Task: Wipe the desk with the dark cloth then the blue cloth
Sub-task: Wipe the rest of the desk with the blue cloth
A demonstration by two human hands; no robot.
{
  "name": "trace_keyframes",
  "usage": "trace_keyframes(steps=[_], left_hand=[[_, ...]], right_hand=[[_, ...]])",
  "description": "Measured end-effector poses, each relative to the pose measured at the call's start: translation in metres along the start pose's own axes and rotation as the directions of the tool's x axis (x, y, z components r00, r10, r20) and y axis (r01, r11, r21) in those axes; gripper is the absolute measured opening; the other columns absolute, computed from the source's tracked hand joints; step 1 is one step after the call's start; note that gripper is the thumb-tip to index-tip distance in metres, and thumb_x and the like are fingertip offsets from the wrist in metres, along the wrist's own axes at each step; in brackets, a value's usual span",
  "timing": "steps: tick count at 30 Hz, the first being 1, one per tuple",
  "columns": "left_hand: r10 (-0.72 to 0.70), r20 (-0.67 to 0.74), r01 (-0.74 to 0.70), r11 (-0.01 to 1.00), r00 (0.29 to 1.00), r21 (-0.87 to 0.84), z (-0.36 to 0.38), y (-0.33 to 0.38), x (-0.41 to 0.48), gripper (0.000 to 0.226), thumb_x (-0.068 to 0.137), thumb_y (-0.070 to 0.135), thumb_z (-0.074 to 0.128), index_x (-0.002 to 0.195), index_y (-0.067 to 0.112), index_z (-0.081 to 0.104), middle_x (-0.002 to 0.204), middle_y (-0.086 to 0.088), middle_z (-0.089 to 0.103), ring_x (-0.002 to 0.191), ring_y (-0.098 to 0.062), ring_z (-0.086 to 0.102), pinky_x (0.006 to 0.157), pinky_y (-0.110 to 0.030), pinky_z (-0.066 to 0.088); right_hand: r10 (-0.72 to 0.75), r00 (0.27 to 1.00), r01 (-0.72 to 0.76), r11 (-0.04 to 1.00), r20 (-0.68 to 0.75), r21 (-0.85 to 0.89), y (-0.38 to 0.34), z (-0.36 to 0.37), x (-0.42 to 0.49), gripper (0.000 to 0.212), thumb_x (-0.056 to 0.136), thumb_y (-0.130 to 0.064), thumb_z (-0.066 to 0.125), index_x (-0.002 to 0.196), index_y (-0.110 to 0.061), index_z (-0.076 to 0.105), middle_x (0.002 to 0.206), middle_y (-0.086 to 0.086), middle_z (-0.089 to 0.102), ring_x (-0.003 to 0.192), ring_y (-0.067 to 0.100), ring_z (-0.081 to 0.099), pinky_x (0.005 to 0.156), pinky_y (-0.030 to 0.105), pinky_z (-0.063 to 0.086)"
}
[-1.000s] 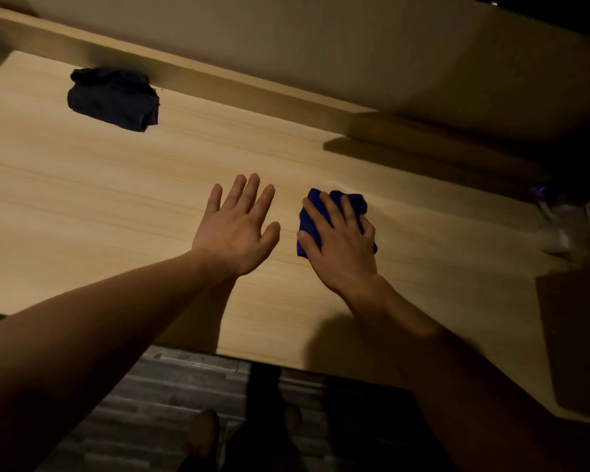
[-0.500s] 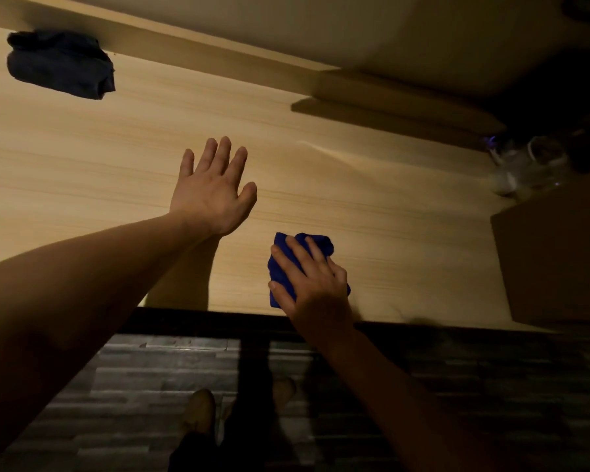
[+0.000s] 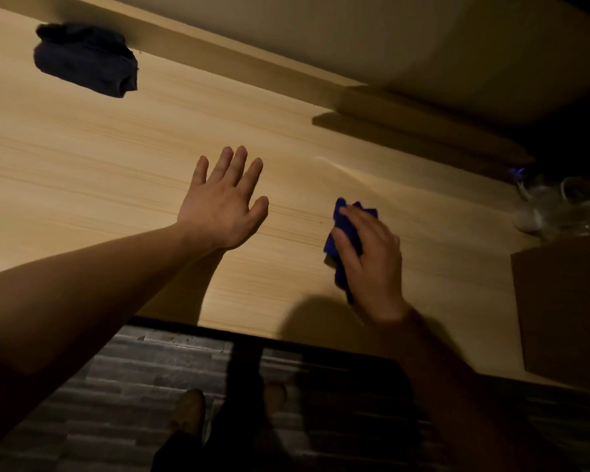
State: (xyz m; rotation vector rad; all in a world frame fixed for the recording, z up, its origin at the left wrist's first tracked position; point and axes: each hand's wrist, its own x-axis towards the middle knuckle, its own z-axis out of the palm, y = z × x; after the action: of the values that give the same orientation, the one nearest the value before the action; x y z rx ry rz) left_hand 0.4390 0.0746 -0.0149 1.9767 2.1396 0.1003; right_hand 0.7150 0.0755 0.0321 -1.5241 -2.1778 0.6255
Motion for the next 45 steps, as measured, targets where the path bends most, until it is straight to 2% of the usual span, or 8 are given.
trace_keyframes(steps=[3, 8, 11, 14, 18, 29, 42, 45], left_hand=[[-0.011, -0.008, 0.011, 1.0, 1.0, 0.007, 0.001, 0.001, 0.0, 0.077, 0.106, 0.066, 0.008, 0.172, 0.028, 0.001, 0.18, -0.007, -0.006, 0.165, -0.025, -0.012, 0.131, -0.056, -0.004], [-0.021, -0.008, 0.021, 1.0, 1.0, 0.01, 0.003, 0.002, 0.002, 0.076, 0.106, 0.067, 0.01, 0.172, 0.029, 0.0, 0.18, -0.005, -0.008, 0.165, -0.024, -0.013, 0.131, -0.056, -0.004], [-0.025, -0.017, 0.025, 1.0, 1.0, 0.017, 0.004, 0.002, 0.002, 0.076, 0.107, 0.067, 0.011, 0.172, 0.029, 0.0, 0.18, -0.005, -0.008, 0.165, -0.023, -0.013, 0.131, -0.056, -0.003], [-0.034, -0.015, 0.034, 0.999, 0.999, 0.021, 0.004, 0.002, 0.003, 0.076, 0.107, 0.066, 0.013, 0.172, 0.029, 0.002, 0.18, -0.005, -0.008, 0.165, -0.023, -0.013, 0.131, -0.056, -0.003], [-0.036, -0.003, 0.037, 0.999, 0.999, 0.022, 0.003, 0.002, 0.003, 0.076, 0.106, 0.066, 0.014, 0.172, 0.029, 0.002, 0.18, -0.005, -0.008, 0.165, -0.023, -0.013, 0.131, -0.055, -0.004], [-0.029, -0.009, 0.029, 0.999, 1.0, 0.022, 0.001, 0.002, 0.002, 0.076, 0.107, 0.065, 0.015, 0.172, 0.028, 0.004, 0.18, -0.006, -0.004, 0.165, -0.024, -0.011, 0.131, -0.056, -0.003], [-0.003, 0.025, 0.004, 1.0, 1.0, -0.004, -0.003, 0.002, 0.001, 0.079, 0.105, 0.068, 0.012, 0.172, 0.027, 0.002, 0.18, -0.007, -0.005, 0.165, -0.025, -0.011, 0.131, -0.057, -0.005], [0.01, 0.047, -0.01, 1.0, 0.999, -0.007, -0.005, -0.002, 0.002, 0.081, 0.103, 0.069, 0.014, 0.172, 0.028, 0.002, 0.18, -0.007, -0.005, 0.165, -0.026, -0.011, 0.131, -0.058, -0.005]], right_hand=[[-0.019, 1.0, 0.018, 0.99, -0.005, -0.141, 0.024, -0.006, 0.083, 0.042, 0.107, -0.035, 0.053, 0.146, -0.019, 0.056, 0.149, 0.003, 0.057, 0.14, 0.021, 0.047, 0.108, 0.032, 0.026], [-0.04, 0.999, 0.049, 0.945, 0.035, -0.323, 0.055, 0.003, 0.19, 0.045, 0.107, -0.04, 0.047, 0.145, -0.018, 0.057, 0.144, 0.01, 0.06, 0.133, 0.032, 0.051, 0.104, 0.047, 0.034], [0.011, 0.99, 0.05, 0.9, 0.138, -0.433, 0.065, 0.012, 0.213, 0.05, 0.107, -0.051, 0.039, 0.152, -0.028, 0.046, 0.151, 0.01, 0.05, 0.134, 0.037, 0.046, 0.107, 0.052, 0.032], [0.055, 0.982, 0.032, 0.895, 0.183, -0.444, 0.068, 0.018, 0.212, 0.056, 0.105, -0.059, 0.03, 0.156, -0.037, 0.033, 0.16, 0.005, 0.039, 0.14, 0.036, 0.04, 0.112, 0.057, 0.025], [0.038, 0.967, 0.082, 0.888, 0.251, -0.452, 0.071, 0.017, 0.202, 0.063, 0.102, -0.065, 0.025, 0.16, -0.04, 0.022, 0.171, 0.0, 0.021, 0.153, 0.035, 0.022, 0.119, 0.059, 0.016], [0.03, 0.969, 0.093, 0.877, 0.247, -0.471, 0.06, 0.018, 0.095, 0.068, 0.101, -0.067, 0.025, 0.163, -0.04, 0.016, 0.174, -0.007, 0.01, 0.16, 0.025, 0.002, 0.121, 0.057, 0.017], [0.078, 0.967, 0.021, 0.924, 0.241, -0.383, 0.036, 0.024, -0.055, 0.066, 0.102, -0.061, 0.033, 0.164, -0.04, 0.02, 0.174, -0.012, 0.01, 0.16, 0.016, -0.002, 0.123, 0.046, 0.006], [0.091, 0.969, -0.008, 0.94, 0.228, -0.341, 0.031, 0.025, -0.078, 0.062, 0.104, -0.055, 0.038, 0.163, -0.04, 0.024, 0.173, -0.012, 0.014, 0.16, 0.014, 0.0, 0.121, 0.042, 0.009]])
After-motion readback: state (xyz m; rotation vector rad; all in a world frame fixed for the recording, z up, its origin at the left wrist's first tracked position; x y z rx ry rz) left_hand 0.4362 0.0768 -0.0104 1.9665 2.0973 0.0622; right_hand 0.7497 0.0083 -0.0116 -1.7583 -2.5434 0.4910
